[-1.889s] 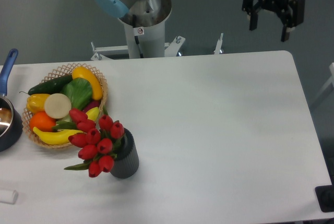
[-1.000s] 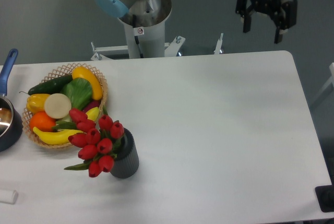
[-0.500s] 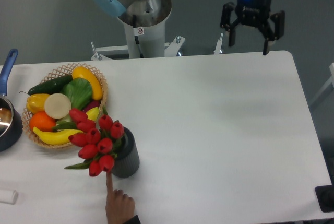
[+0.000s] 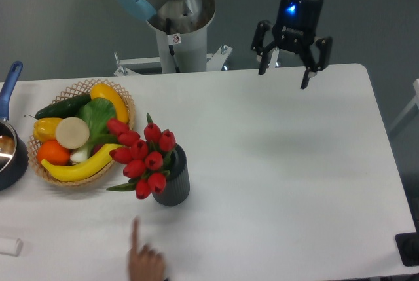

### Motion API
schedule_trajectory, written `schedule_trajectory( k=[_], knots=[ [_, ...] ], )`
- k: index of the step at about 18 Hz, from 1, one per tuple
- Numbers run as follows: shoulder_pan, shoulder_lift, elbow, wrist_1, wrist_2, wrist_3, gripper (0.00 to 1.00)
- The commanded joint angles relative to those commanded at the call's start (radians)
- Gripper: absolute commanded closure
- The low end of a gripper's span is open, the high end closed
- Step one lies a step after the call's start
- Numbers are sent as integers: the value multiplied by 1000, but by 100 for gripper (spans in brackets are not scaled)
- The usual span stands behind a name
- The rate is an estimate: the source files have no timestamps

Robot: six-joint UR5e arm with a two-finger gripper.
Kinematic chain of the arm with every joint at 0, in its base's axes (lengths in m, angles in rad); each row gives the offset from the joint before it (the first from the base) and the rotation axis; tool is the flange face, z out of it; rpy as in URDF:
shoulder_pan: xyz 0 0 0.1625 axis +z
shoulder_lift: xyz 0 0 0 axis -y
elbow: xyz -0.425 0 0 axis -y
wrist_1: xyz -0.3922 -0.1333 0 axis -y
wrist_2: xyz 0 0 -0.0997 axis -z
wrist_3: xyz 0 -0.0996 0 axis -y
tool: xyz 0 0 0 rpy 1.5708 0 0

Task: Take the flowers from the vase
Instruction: 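Move the open gripper down toward the red tulips in the black vase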

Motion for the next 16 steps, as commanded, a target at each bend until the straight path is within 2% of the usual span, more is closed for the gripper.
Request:
schedule_trajectory(
  k=[3,6,10,13,16],
  knots=[
    [-37,-46,-8,11,-47,-23,0],
    [-109,-104,-12,99,-89,-57,0],
    [-172,-141,-28,164,-100,-86,0],
    [-189,-156,-40,178,-169,-90,0],
    [-219,-155,-42,181,-190,-127,0]
  ],
)
